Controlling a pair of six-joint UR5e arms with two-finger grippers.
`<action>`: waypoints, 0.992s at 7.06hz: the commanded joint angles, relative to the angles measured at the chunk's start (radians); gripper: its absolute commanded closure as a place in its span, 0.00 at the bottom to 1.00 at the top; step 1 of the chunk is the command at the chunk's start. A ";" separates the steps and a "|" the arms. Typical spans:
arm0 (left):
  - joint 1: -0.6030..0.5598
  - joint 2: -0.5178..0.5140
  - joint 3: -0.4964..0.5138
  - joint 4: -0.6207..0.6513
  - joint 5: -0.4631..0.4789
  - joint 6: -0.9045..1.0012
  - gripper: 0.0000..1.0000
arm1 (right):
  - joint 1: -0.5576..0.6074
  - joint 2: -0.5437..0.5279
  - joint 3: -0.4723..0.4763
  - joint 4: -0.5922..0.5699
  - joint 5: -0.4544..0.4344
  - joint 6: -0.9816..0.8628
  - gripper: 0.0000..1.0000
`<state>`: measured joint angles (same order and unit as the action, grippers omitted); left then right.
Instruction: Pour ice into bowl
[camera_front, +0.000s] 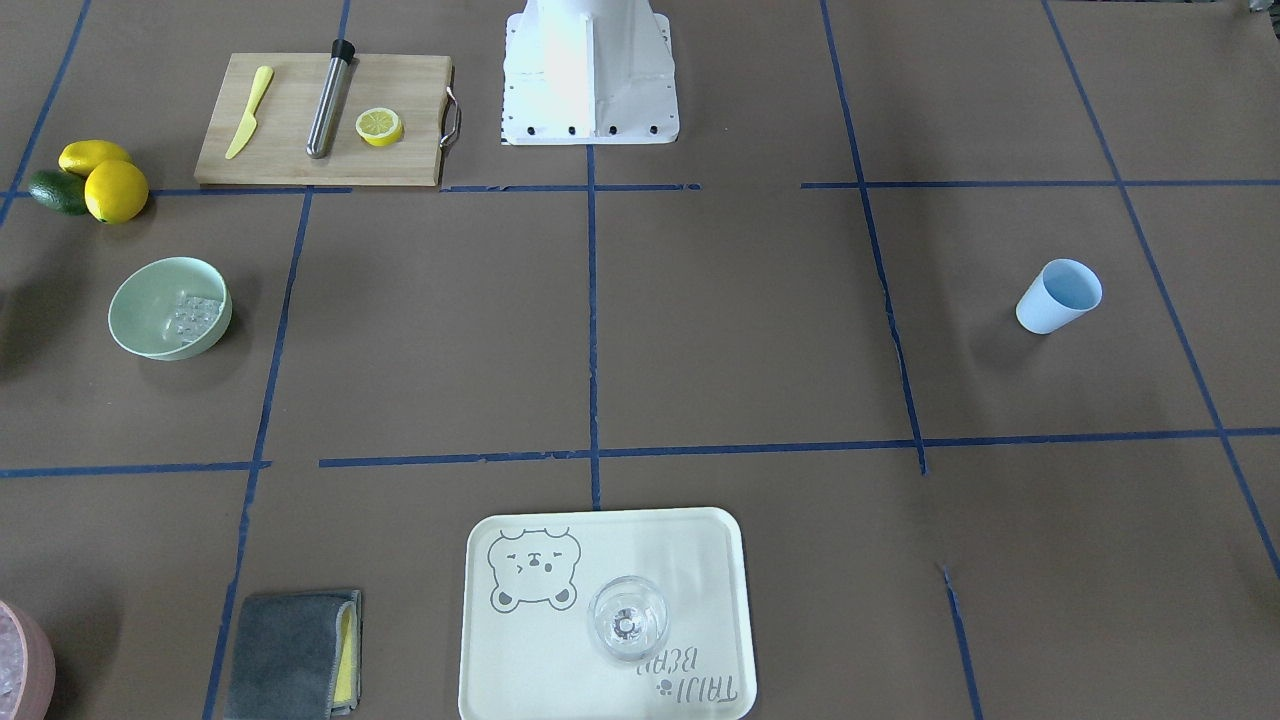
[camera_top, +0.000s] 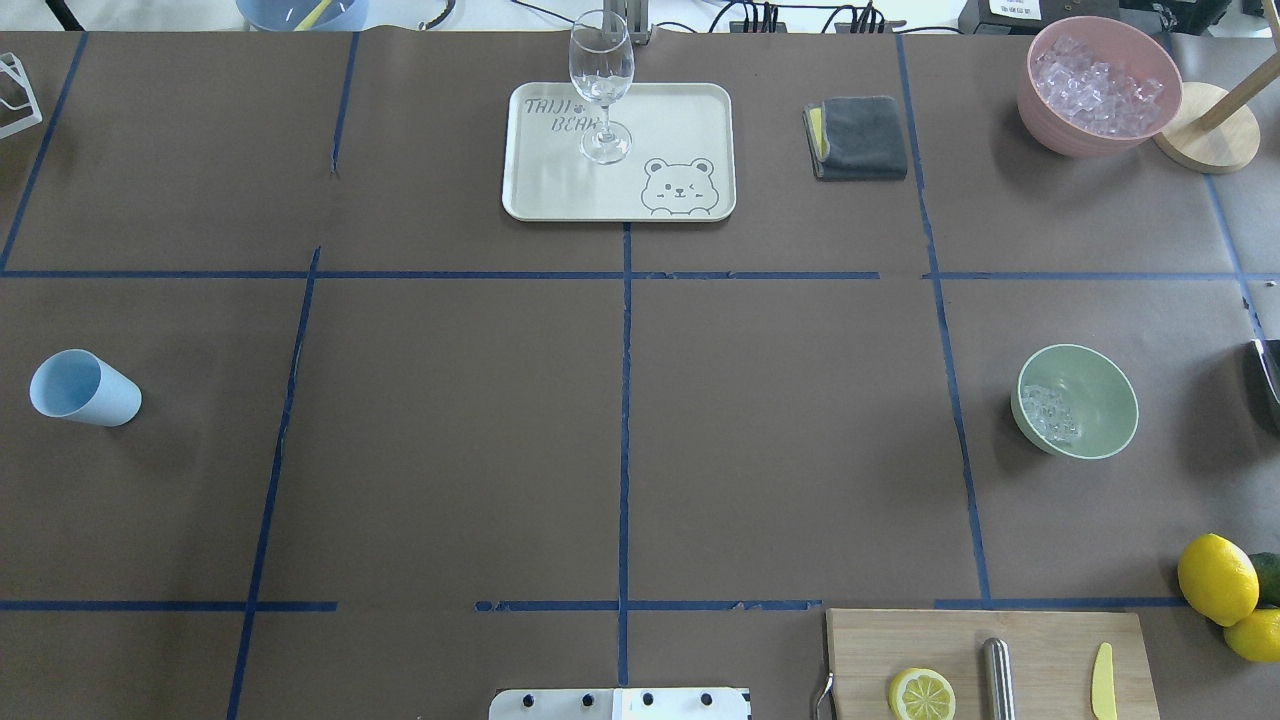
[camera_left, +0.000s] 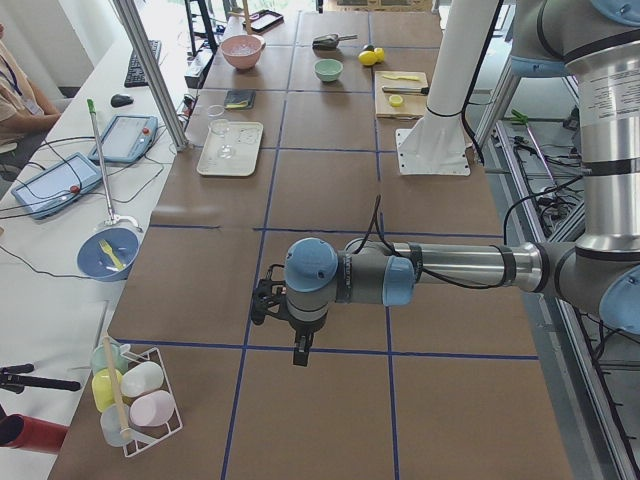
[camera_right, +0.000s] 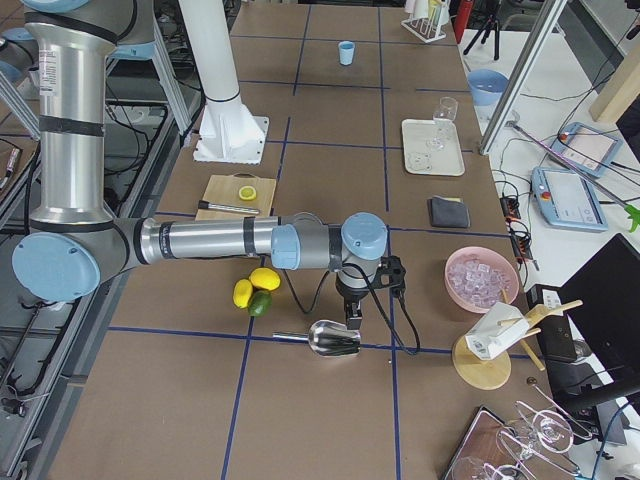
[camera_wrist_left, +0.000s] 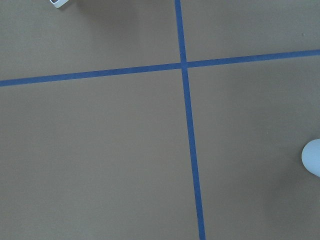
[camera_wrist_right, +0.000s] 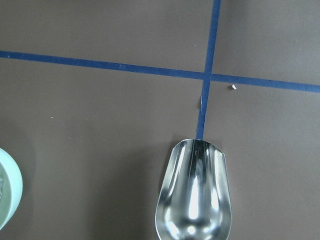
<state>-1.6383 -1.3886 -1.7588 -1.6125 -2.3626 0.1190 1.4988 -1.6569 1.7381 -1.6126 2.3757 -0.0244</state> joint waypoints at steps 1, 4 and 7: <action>0.000 -0.003 0.015 -0.010 0.003 0.001 0.00 | 0.000 -0.003 -0.011 0.002 0.020 0.001 0.00; 0.009 0.011 0.024 -0.001 0.005 0.001 0.00 | 0.000 0.003 -0.020 0.002 0.045 0.004 0.00; 0.023 0.023 -0.001 0.077 0.008 0.002 0.00 | -0.002 0.003 -0.022 0.003 0.065 0.004 0.00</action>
<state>-1.6229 -1.3712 -1.7537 -1.5523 -2.3554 0.1207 1.4981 -1.6536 1.7176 -1.6093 2.4363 -0.0200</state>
